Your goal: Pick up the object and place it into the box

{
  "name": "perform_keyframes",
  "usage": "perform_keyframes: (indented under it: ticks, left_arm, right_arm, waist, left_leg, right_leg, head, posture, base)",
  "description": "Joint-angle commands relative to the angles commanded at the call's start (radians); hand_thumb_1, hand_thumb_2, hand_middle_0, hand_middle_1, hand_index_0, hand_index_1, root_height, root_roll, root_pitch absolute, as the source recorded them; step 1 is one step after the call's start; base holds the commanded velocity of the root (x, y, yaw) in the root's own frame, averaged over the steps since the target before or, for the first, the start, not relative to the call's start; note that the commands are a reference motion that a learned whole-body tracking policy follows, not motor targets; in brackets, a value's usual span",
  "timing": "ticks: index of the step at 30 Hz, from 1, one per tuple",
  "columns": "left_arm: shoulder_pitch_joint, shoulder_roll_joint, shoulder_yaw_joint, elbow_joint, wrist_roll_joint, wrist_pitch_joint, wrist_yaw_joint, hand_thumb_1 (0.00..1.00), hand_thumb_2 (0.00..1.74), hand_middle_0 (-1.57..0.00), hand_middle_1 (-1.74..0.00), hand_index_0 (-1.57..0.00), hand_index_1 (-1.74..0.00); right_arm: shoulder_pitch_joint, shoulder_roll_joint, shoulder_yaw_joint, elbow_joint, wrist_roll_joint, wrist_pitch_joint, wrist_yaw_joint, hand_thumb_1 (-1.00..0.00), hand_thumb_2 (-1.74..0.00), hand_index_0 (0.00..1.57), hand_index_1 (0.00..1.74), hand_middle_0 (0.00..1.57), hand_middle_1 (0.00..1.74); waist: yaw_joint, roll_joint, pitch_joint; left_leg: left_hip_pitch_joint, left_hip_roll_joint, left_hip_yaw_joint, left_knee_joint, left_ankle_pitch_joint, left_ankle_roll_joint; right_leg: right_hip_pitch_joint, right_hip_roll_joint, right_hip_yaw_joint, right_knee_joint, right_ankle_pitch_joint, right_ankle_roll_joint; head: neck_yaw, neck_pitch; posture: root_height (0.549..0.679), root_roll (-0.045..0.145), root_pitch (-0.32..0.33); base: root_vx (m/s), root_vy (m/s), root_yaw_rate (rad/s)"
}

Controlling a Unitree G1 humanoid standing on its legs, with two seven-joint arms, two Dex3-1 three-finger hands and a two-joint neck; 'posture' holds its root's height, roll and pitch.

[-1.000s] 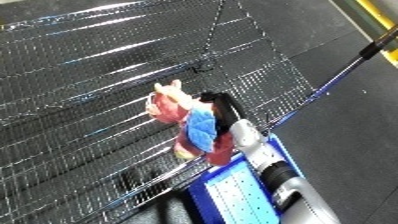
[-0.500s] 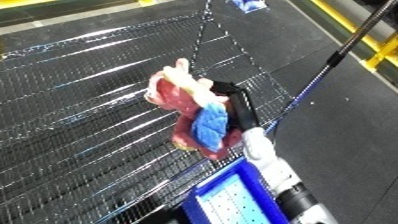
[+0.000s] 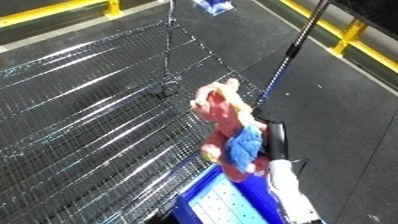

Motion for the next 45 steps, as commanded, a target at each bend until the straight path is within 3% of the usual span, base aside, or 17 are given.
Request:
perform_keyframes:
  ticks: [9,20,26,36,45]
  left_arm:
    - [-0.019,0.005,-0.012,0.008,0.005,-0.002,-0.006,1.0,1.74,-1.57,-1.74,-1.57,-1.74]
    - [-0.027,0.02,-0.023,0.005,0.011,-0.008,-0.015,1.0,1.74,-1.57,-1.74,-1.57,-1.74]
    - [-0.016,0.017,-0.01,0.005,0.011,-0.011,-0.015,1.0,1.74,-1.57,-1.74,-1.57,-1.74]
    - [0.003,0.008,0.003,-0.003,0.005,-0.012,-0.017,1.0,1.74,-1.57,-1.74,-1.57,-1.74]
    - [0.017,-0.005,0.017,-0.009,0.008,-0.004,-0.014,1.0,1.74,-1.57,-1.74,-1.57,-1.74]
  right_arm:
    - [0.02,0.058,-0.012,0.078,0.046,-0.021,-0.009,-0.55,-0.96,0.86,0.96,0.86,0.96]
    - [0.004,0.052,-0.008,0.198,0.082,-0.025,-0.013,0.0,0.0,0.0,0.0,0.0,0.0]
    - [0.005,0.063,-0.005,0.206,0.09,-0.032,-0.009,0.0,0.0,0.0,0.0,0.0,0.0]
    - [-0.008,0.084,0.008,0.147,0.098,-0.044,-0.002,0.0,0.0,0.0,0.0,0.0,0.0]
    - [-0.047,0.099,0.11,-0.01,0.072,-0.035,0.049,0.0,0.0,0.0,0.0,0.0,0.0]
  waist:
    - [-0.037,0.005,-0.01]
    - [-0.039,0.006,-0.009]
    - [-0.037,0.006,-0.013]
    - [-0.027,0.002,-0.019]
    - [0.011,0.004,-0.018]
  left_leg:
    - [0.006,0.002,0.012,0.009,-0.005,-0.0027]
    - [0.001,0.0,0.019,0.002,0.003,-0.0053]
    - [0.004,-0.001,0.023,-0.006,0.006,-0.0036]
    - [0.012,-0.002,0.027,-0.017,0.006,-0.0027]
    - [0.02,-0.006,0.022,-0.032,0.016,-0.0032]
  right_leg:
    - [0.001,0.006,0.01,-0.005,0.006,-0.0054]
    - [-0.008,0.009,0.015,-0.012,0.013,-0.0062]
    - [-0.01,0.0119,0.017,-0.019,0.013,-0.0043]
    - [0.001,0.0141,0.014,-0.032,0.01,-0.0016]
    - [0.016,0.0134,-0.001,-0.033,0.001,0.0004]
  head:
    - [-0.009,-0.023]
    - [-0.015,-0.028]
    - [-0.001,-0.014]
    - [-0.03,-0.052]
    - [-0.242,-0.102]
  posture:
    - [0.637,0.069,-0.189]
    - [0.638,0.075,-0.185]
    - [0.639,0.076,-0.179]
    - [0.641,0.074,-0.174]
    - [0.641,0.066,-0.177]
  base:
    - [-0.013,0.01,-0.062]
    - [-0.012,-0.001,-0.016]
    - [0.0,-0.003,-0.024]
    - [0.011,0.002,0.0]
    - [0.012,0.006,0.049]
